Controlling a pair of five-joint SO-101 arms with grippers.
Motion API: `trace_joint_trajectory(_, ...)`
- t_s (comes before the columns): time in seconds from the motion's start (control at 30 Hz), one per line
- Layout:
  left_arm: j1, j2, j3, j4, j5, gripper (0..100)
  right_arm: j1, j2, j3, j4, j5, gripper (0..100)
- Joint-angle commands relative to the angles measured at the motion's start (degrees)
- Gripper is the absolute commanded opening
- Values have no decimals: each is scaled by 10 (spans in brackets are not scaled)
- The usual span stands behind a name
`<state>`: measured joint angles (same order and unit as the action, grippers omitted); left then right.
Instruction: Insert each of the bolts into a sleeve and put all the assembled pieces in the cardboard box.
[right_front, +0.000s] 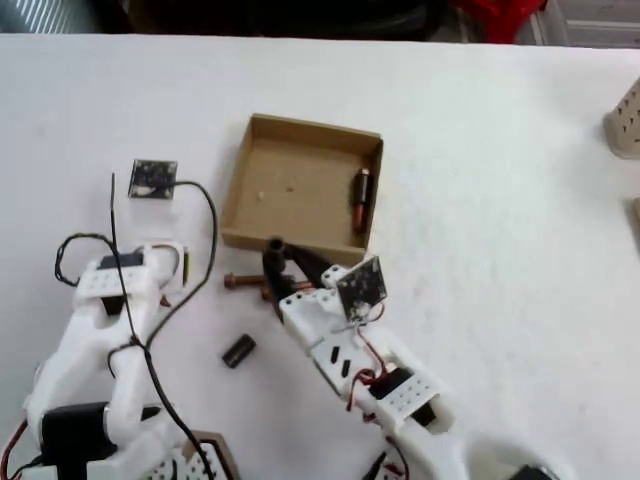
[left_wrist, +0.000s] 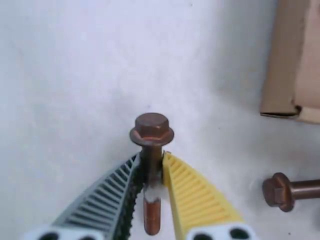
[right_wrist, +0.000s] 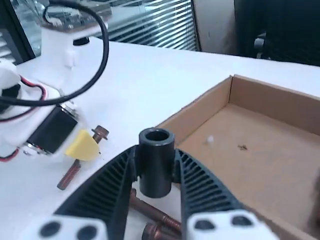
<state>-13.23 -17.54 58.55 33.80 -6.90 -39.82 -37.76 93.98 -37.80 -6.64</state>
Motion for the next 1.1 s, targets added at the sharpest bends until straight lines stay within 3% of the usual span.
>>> trace_joint_trajectory(0.0, -5, -22, -2, -11, 2, 20, -4, 114, -29, -126, 1, 15)
trace_joint_trajectory(0.3, -5, -23, -3, -45, 2, 20, -14, 385, -51, -361, 45, 15)
trace_joint_trajectory(0.53, -5, -73, 13, -80, 2, 20, -36, 429, -49, -386, 45, 15)
trace_joint_trajectory(0.7, 5, -207, 124, -207, 5, 20, -34, 428, -49, -386, 45, 15)
trace_joint_trajectory(0.9, 62, -404, 278, -386, 8, 20, -33, 428, -49, -388, 46, 15)
trace_joint_trajectory(1.0, 69, -505, 314, -410, 13, 20, -33, 433, -47, -412, 46, 15)
trace_joint_trajectory(1.07, 68, -568, 331, -410, 55, 20, -34, 433, -42, -421, 46, 15)
